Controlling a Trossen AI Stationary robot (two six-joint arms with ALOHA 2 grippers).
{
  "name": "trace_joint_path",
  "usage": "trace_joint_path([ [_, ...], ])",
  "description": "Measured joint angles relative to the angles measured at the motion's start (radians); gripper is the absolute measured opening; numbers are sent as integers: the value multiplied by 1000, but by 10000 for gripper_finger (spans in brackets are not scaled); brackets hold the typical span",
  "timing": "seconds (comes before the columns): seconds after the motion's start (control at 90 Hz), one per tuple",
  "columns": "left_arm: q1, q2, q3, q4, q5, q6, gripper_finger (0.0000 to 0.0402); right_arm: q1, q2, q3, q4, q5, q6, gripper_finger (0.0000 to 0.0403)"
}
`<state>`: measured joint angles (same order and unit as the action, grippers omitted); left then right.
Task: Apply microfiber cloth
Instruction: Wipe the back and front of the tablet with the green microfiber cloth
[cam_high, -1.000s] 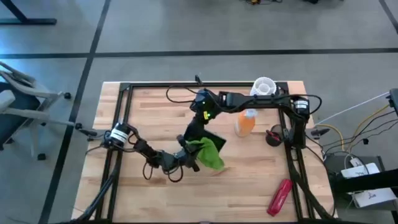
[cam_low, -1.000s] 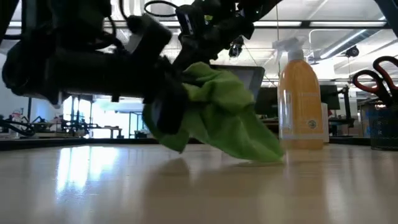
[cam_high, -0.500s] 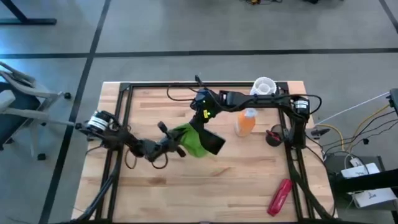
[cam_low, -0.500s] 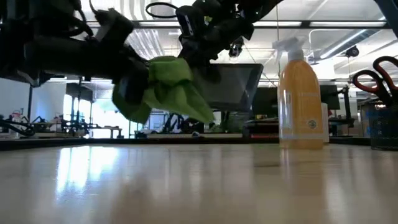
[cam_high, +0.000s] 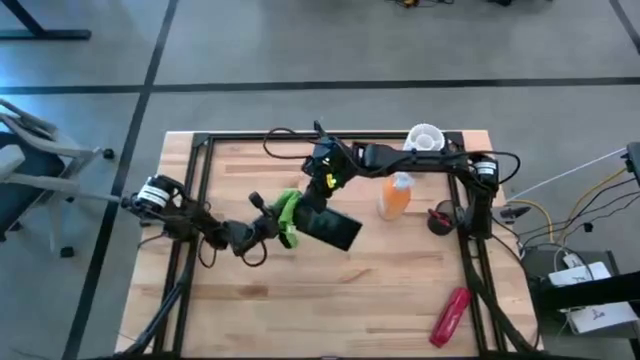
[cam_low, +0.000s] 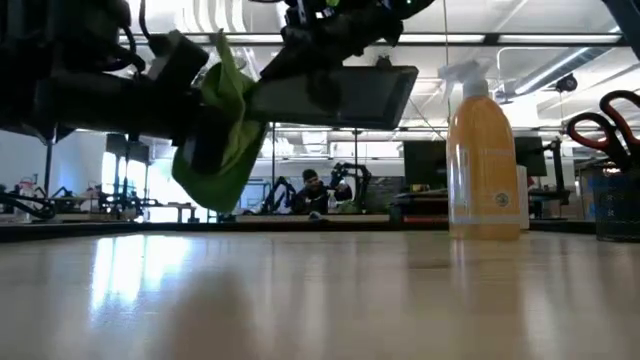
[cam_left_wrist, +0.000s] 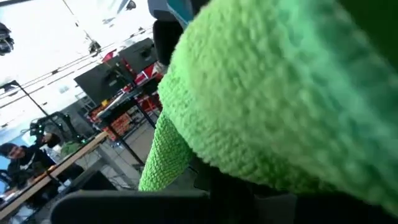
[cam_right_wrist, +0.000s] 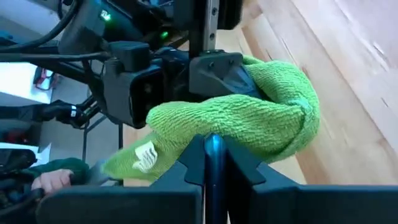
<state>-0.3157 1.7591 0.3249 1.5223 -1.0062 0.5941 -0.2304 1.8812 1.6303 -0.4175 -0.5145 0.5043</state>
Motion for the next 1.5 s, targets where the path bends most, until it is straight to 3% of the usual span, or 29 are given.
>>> trace_joint_path([
  [0.244,-46,-55,-1,42,-11,76,0,-12,-1,0,-31,10,-5,8],
  [0.489,-5,-36,104,-26,183,65,0,-16,2,-4,-15,37,-4,7],
  [0.633,6,18,178,-87,227,70,0,-17,2,-3,-13,35,-5,7],
  [0.844,4,76,202,-90,189,64,0,-21,1,-1,-37,28,-15,7],
  [1.167,-46,80,57,-94,145,-102,0,-23,-9,0,-48,25,-31,7],
  [1.322,-63,59,40,-78,33,-4,0,-15,-11,2,-41,-10,-27,7],
  [1.5,-85,10,35,-52,34,44,0,-14,-12,3,-39,-20,-29,7],
])
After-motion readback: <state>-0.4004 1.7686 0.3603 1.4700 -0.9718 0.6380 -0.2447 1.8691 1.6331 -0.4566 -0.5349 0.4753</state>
